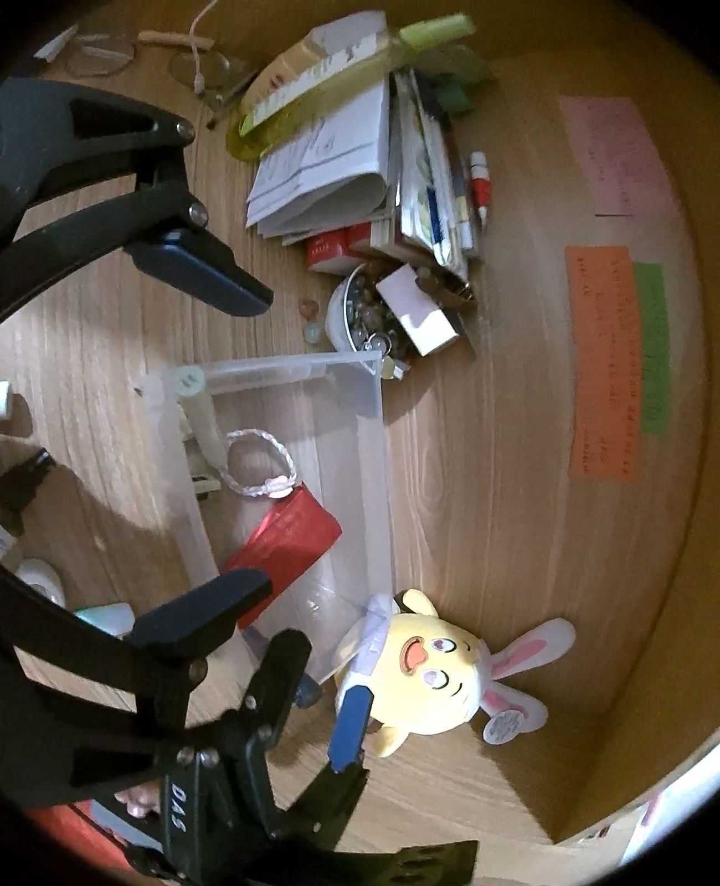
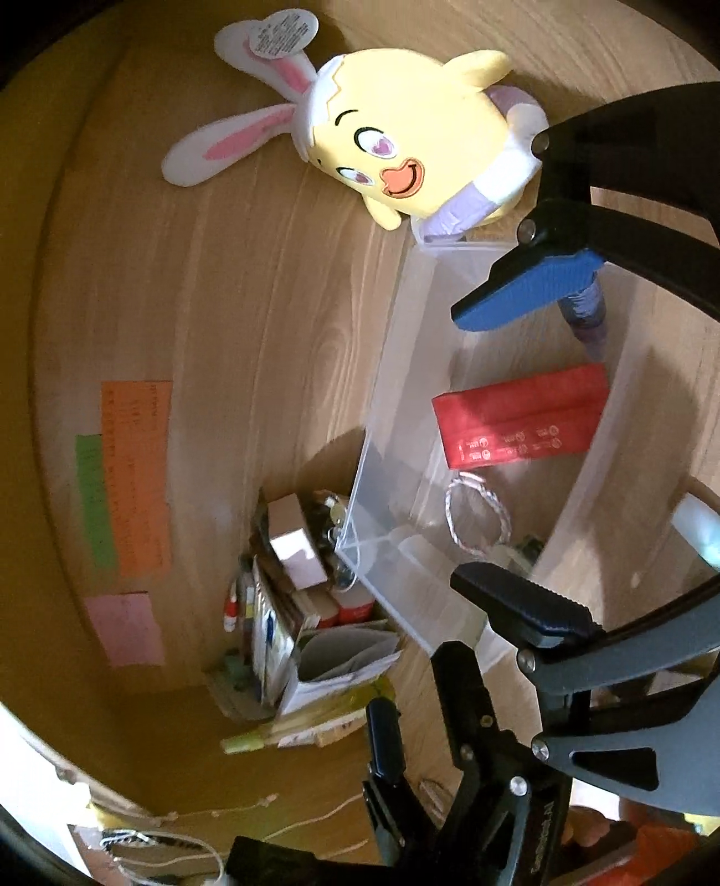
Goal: Organize objects
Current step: 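Open both tools to drop the highlighter and tube into the box, then grasp the pink bottle with the left tool while the right tool grasps the mint-green bottle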
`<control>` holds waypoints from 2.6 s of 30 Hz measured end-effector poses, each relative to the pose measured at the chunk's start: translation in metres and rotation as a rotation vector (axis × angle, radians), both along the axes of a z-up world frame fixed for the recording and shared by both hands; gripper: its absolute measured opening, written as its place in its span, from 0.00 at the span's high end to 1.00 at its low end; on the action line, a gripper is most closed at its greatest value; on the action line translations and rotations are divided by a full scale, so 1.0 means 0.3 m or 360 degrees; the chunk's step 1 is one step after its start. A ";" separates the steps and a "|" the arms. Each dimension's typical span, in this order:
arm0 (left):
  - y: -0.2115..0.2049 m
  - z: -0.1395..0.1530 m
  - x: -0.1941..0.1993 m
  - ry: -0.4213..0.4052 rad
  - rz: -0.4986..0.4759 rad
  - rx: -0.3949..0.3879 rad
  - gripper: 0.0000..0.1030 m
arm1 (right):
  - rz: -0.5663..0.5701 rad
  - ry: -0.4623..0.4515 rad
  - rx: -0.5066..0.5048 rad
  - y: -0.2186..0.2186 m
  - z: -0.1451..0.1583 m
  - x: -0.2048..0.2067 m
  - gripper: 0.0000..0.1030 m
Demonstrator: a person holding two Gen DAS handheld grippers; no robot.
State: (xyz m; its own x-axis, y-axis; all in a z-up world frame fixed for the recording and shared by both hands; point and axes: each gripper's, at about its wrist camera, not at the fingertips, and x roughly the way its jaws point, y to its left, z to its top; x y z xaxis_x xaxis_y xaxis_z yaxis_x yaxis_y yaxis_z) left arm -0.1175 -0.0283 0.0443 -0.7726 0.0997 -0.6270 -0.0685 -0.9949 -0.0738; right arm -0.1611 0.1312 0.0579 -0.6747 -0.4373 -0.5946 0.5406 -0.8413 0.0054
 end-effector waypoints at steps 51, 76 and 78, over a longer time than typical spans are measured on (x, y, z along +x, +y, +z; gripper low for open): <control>-0.130 -0.333 0.302 -0.0408 0.0104 0.0063 0.27 | -0.0125 -0.0449 0.0034 0.056 -0.337 0.215 0.16; -0.149 -0.349 0.286 -0.0376 0.0118 0.0088 0.81 | -0.0024 -0.0448 0.0097 0.059 -0.358 0.215 0.79; -0.159 -0.339 0.283 -0.0366 0.0129 0.0116 0.81 | -0.0047 -0.0442 0.0069 0.071 -0.352 0.212 0.79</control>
